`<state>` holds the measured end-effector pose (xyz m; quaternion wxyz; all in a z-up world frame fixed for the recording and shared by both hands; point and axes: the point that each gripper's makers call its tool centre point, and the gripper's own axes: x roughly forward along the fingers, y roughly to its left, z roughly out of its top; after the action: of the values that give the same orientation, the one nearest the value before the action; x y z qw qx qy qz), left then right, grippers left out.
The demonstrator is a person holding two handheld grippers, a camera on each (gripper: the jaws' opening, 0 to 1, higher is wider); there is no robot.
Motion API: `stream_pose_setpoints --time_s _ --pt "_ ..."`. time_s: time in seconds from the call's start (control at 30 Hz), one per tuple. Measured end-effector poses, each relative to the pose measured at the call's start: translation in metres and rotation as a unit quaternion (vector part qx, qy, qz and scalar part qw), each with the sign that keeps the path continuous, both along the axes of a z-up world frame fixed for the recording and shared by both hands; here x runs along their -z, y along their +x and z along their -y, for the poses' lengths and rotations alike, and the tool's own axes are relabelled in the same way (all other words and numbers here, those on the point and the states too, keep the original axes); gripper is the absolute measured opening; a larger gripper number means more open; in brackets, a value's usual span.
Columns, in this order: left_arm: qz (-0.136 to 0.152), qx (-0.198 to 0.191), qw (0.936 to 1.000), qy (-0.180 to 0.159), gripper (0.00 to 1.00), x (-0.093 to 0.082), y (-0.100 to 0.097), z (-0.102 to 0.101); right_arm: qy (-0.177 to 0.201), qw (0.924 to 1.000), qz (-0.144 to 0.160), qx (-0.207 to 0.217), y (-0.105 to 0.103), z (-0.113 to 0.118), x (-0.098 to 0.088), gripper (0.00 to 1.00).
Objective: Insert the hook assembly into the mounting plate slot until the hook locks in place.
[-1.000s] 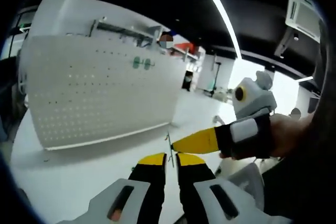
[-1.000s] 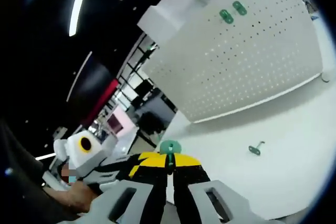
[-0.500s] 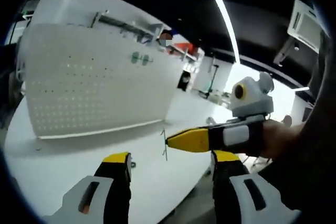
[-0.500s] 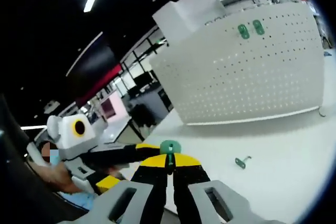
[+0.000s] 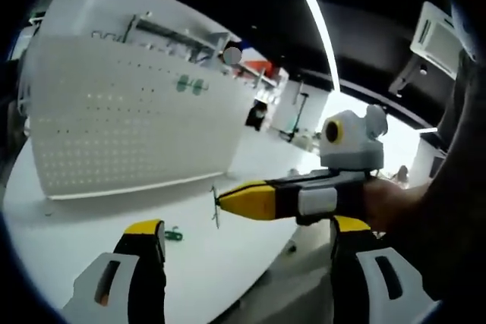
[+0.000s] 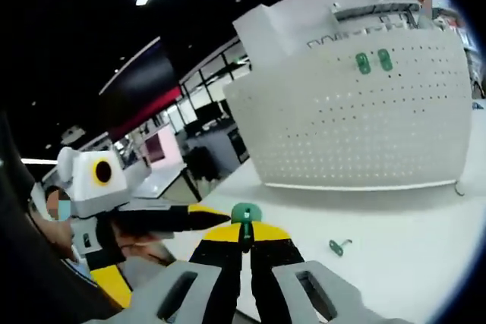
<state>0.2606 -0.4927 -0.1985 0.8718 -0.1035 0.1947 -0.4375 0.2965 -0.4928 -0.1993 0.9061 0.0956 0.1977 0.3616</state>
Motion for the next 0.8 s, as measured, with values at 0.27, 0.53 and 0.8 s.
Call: stream_pose_setpoints --time_s 0.27,0.53,0.8 --pt "-0.002 -0.005 1.0000 -0.005 1.00 -0.005 -0.004 0.000 -0.030 0.9991 0.027 -0.014 -0.002 -0.006 0.001 0.00" --pt "0.005 -0.033 0.9994 -0.005 1.00 -0.013 0.007 -0.010 -0.100 0.9912 0.084 -0.022 0.009 -0.004 0.002 0.00" --pt "0.034 -0.056 0.9971 0.038 1.00 -0.011 0.023 -0.026 -0.137 0.9833 0.118 0.025 0.036 0.019 -0.003 0.00"
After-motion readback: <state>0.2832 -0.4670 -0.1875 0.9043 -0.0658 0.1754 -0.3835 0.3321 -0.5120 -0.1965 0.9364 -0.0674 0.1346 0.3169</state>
